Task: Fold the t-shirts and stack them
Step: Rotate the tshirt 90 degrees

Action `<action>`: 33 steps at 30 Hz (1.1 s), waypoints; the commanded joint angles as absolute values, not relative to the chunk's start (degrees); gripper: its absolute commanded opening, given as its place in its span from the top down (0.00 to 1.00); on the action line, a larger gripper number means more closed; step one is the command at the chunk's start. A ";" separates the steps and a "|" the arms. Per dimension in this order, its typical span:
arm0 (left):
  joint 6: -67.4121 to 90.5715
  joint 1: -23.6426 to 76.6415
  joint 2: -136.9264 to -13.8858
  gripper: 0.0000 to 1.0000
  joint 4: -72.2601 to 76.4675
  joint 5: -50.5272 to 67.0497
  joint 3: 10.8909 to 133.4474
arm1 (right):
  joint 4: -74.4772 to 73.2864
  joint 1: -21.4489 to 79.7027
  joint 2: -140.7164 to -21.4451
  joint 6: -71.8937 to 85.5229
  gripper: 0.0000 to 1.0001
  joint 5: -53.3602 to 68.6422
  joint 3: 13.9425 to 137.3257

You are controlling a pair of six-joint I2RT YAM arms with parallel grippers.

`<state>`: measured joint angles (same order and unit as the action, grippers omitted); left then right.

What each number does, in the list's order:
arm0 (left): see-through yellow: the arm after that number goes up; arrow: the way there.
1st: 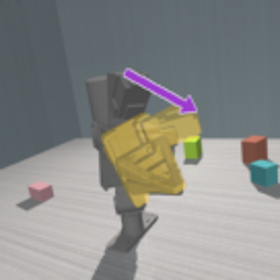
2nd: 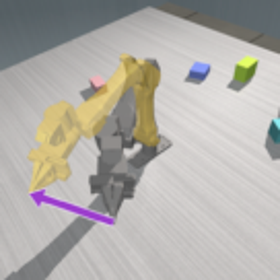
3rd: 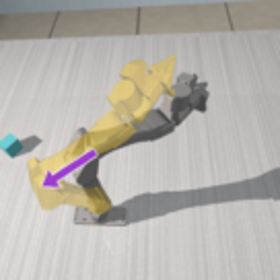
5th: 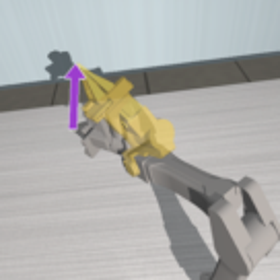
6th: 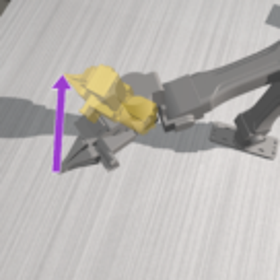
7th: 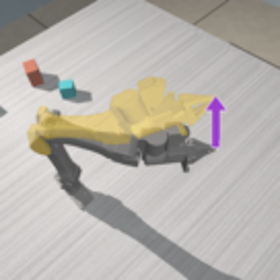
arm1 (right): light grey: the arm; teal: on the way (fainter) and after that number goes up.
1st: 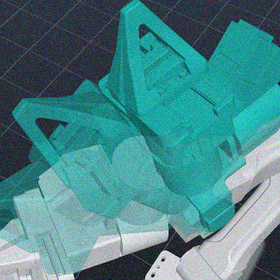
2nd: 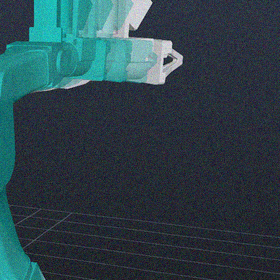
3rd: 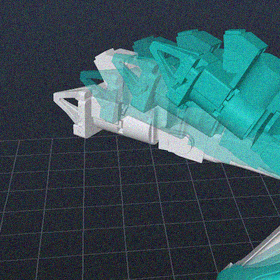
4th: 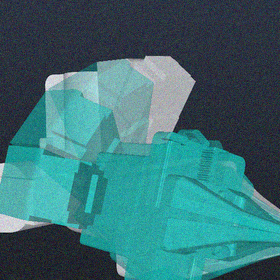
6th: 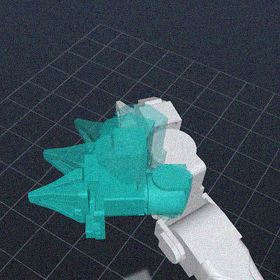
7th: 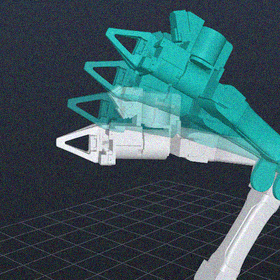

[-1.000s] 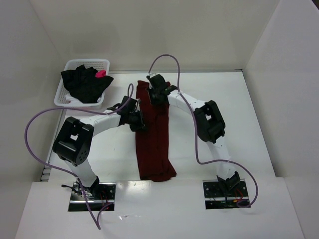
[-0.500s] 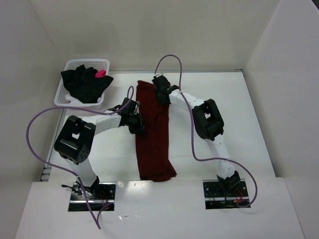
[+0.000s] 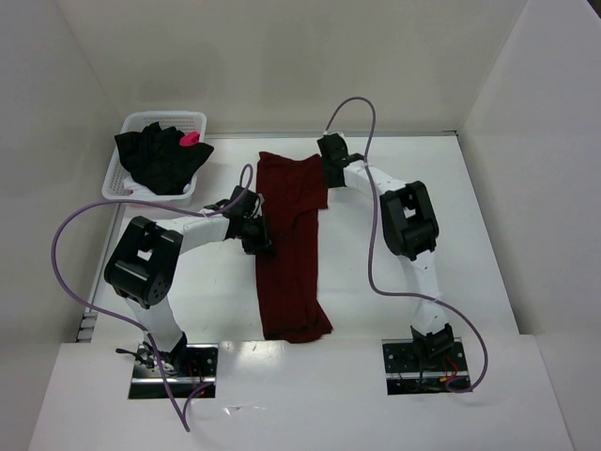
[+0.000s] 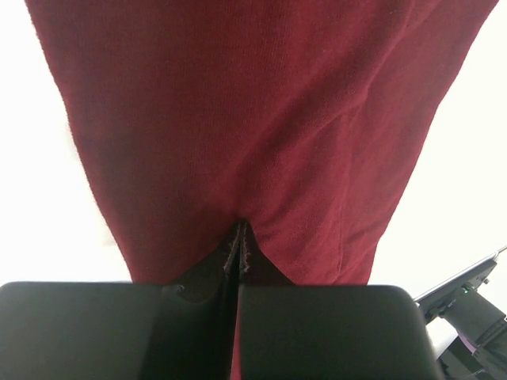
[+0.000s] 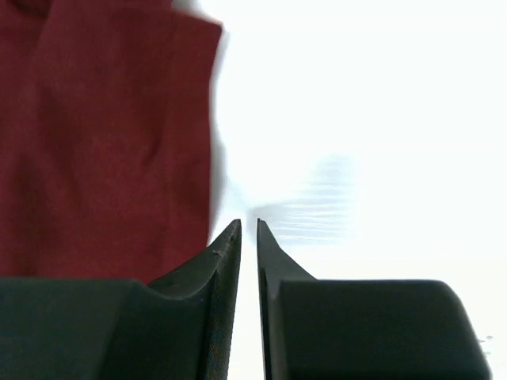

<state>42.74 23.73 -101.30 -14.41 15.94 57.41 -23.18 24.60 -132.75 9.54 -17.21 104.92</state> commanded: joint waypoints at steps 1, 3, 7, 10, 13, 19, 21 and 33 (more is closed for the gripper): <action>43.25 23.91 -101.34 1.00 -15.29 15.56 57.13 | -19.51 24.08 -125.08 10.63 0.81 -15.84 104.77; 43.24 23.91 -101.34 1.00 -15.29 16.69 57.74 | -18.11 24.08 -123.14 11.24 0.75 -13.46 105.46; 41.49 23.91 -97.93 0.97 -17.66 15.65 61.16 | -18.11 24.08 -119.98 13.01 0.62 -6.00 106.08; 40.96 23.91 -94.32 0.73 -19.51 14.07 64.15 | -16.27 24.08 -115.94 13.70 0.58 0.60 101.63; 40.96 23.91 -90.81 0.40 -20.91 13.54 65.57 | -13.45 24.08 -111.37 13.71 0.56 5.61 94.87; 40.34 23.91 -84.74 0.22 -20.92 17.84 62.76 | -12.22 27.77 -110.73 14.24 0.66 8.80 87.37; 39.82 24.52 -83.94 0.22 -20.92 17.84 59.70 | -12.22 29.69 -112.23 14.24 0.67 6.95 87.36; 43.59 29.18 -86.83 0.73 -17.75 18.02 49.75 | -15.20 30.94 -123.82 14.24 0.74 4.31 94.30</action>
<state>42.63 28.58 -85.60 -19.33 17.17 50.02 -15.66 31.22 -122.19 14.09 5.41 89.71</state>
